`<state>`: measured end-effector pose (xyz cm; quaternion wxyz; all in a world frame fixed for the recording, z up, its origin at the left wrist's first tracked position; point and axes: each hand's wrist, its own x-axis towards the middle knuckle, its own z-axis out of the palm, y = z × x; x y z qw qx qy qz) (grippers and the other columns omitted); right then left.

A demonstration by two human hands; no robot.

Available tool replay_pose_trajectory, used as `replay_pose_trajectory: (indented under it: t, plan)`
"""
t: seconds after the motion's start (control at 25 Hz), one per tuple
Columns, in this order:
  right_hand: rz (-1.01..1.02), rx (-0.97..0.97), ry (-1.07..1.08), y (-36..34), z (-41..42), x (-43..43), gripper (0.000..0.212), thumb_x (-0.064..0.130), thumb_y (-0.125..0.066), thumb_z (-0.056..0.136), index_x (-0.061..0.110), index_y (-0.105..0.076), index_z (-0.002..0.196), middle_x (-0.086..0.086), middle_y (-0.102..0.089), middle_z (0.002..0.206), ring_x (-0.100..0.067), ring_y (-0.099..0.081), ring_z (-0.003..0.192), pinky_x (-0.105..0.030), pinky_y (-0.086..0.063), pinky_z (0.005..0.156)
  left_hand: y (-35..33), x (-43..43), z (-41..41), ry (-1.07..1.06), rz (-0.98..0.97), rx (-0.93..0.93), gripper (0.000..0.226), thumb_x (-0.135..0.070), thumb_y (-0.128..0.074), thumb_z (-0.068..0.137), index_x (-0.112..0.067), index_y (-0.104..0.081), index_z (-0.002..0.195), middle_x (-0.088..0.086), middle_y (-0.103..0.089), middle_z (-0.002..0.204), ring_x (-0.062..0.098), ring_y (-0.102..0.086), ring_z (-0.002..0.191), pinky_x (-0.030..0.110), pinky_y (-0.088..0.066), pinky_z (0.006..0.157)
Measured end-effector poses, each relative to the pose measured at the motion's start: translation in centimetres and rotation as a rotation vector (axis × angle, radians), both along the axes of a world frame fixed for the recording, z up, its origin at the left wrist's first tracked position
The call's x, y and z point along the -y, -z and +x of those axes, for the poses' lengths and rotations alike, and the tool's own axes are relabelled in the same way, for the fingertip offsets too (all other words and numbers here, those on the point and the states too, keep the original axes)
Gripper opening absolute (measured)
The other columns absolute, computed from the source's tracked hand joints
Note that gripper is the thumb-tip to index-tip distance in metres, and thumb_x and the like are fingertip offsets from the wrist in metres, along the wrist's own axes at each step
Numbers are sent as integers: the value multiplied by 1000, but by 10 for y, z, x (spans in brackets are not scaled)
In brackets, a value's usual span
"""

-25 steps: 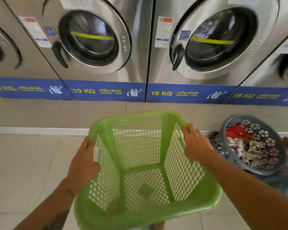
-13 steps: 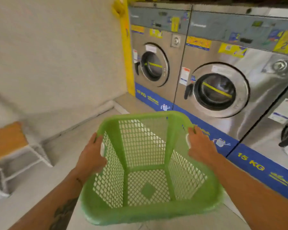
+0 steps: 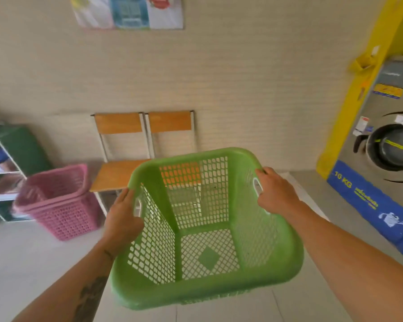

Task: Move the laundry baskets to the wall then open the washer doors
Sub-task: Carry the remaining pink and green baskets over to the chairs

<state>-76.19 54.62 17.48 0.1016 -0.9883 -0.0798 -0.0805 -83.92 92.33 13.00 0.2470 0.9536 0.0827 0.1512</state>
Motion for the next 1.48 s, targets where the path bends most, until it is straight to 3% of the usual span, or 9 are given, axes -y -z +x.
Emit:
replay_pose_trajectory:
  t: [0.08, 0.16, 0.36, 0.52, 0.64, 0.84, 1.04, 1.28, 1.48]
  plan:
    - [17, 12, -66, -4, 15, -71, 77, 6, -60, 70, 14, -35, 142, -6, -39, 140, -34, -57, 109, -41, -52, 78, -8, -64, -10, -45, 7, 47, 89, 2, -61, 67, -23, -33, 148, -3, -38, 151, 20, -56, 112, 28, -51, 81]
    - [24, 27, -130, -6, 34, -133, 70, 9, -59, 73, 14, -38, 140, -6, -40, 140, -35, -58, 107, -42, -52, 78, -19, -118, -18, -98, 5, 92, 90, 0, -64, 69, -28, -31, 149, -7, -41, 146, 21, -58, 108, 35, -55, 80]
    - [34, 55, -318, -4, 108, -280, 65, 15, -61, 79, 16, -38, 140, -3, -39, 140, -31, -57, 111, -43, -53, 83, -30, -232, -16, -308, -2, 97, 97, 2, -64, 64, -24, -31, 151, -3, -40, 151, 30, -60, 111, 41, -53, 84]
    - [60, 22, -435, -3, 190, -394, 73, 14, -65, 78, 16, -35, 145, -2, -37, 146, -28, -57, 114, -37, -53, 81, -34, -314, 23, -451, 45, 93, 92, 3, -60, 62, -23, -36, 147, -5, -46, 145, 28, -62, 104, 35, -51, 79]
    - [80, 42, -526, -12, 250, -474, 68, 19, -61, 82, 19, -33, 145, 1, -35, 148, -28, -55, 117, -41, -53, 85, -45, -373, 62, -549, 87, 108, 93, 2, -57, 60, -24, -35, 147, -4, -46, 143, 29, -61, 106, 37, -52, 81]
    - [43, 148, -655, -35, 326, -596, 61, 24, -56, 82, 20, -33, 139, 2, -35, 141, -26, -51, 116, -43, -54, 74, -67, -476, 111, -676, 148, 139, 89, 2, -56, 62, -22, -34, 145, -6, -40, 147, 33, -62, 102, 42, -55, 74]
    - [22, 208, -679, -32, 378, -722, 69, 23, -61, 80, 17, -31, 142, -3, -38, 137, -26, -48, 113, -38, -55, 66, -64, -607, 162, -693, 235, 148, 87, 6, -56, 65, -16, -34, 146, -2, -38, 149, 33, -61, 104, 38, -52, 69]
    - [28, 189, -582, -20, 433, -839, 69, 27, -61, 82, 21, -29, 143, 0, -41, 135, -24, -52, 104, -28, -47, 60, -57, -754, 241, -590, 268, 116, 83, 8, -57, 61, -13, -39, 139, -3, -37, 143, 32, -63, 89, 31, -43, 57]
    - [35, 150, -521, -7, 482, -904, 74, 27, -63, 82, 18, -28, 147, -1, -39, 139, -21, -55, 98, -22, -41, 52, -53, -838, 310, -531, 259, 84, 91, 7, -58, 62, -16, -32, 146, -6, -30, 147, 33, -62, 97, 43, -57, 67]
